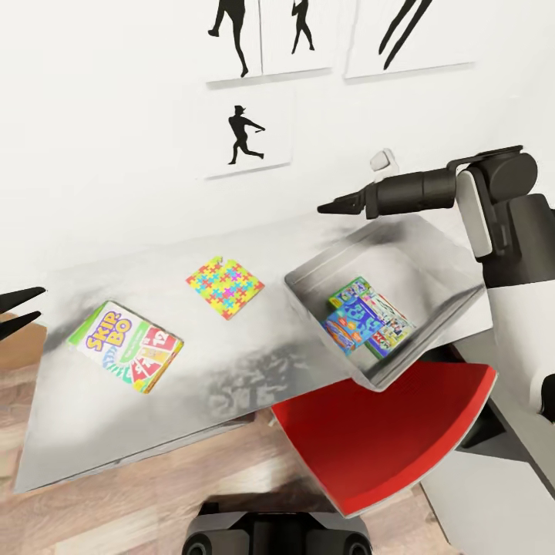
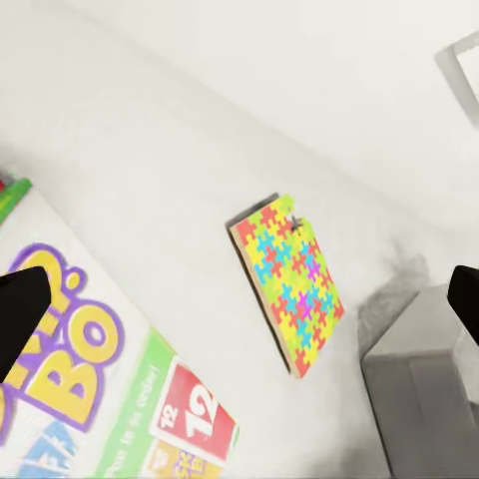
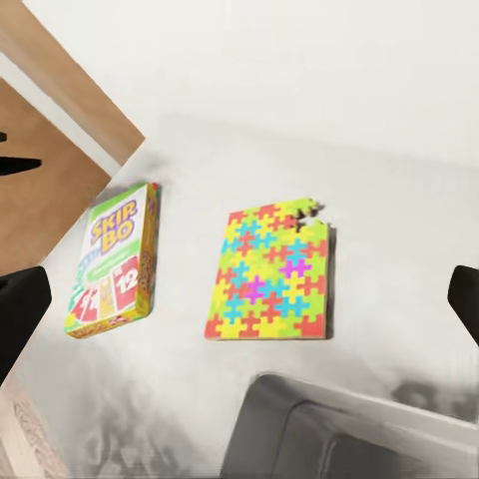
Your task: Put all the toys in the child's room - the three board games (two on the bed and one on the table), the two jigsaw puzzles on the table, and the tennis ball on the table - inside the toy box on the table in the child's room.
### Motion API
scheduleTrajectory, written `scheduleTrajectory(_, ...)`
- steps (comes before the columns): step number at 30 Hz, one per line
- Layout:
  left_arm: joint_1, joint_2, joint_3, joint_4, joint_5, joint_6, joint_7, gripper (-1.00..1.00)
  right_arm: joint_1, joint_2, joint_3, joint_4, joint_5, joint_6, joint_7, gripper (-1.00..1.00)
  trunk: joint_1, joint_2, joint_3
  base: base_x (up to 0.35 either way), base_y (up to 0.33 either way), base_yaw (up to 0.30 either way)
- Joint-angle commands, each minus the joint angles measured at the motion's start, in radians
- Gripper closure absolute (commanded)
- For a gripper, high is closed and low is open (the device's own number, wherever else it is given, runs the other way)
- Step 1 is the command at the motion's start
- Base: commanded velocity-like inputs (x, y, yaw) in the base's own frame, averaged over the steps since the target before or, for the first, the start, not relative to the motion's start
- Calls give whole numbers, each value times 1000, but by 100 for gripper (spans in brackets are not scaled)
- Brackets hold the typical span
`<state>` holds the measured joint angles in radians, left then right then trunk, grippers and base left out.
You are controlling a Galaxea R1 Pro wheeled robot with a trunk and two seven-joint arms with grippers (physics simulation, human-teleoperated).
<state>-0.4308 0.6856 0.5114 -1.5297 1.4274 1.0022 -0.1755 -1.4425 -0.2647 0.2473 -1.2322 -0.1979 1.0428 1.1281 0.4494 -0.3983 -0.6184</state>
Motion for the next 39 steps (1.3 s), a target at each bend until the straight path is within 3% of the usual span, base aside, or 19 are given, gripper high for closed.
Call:
scheduleTrajectory(1,-1,0,1,1,-10,4,-10,-100,1,-1,2,0,-2,4,-2,-100,1,-2,-1,-1,276,0)
scheduleTrajectory(19,-1,-2,-1,6,-11,4,-10,-100,24,4,1,2,-2,4,-15,-100,1,-2,-1,0,294,0)
scheduleTrajectory(39,44,-50,-6,9,-27,4,-10,-100,64,21,1,2,-3,4,-88,-100,1,-2,-1,-2,321,0)
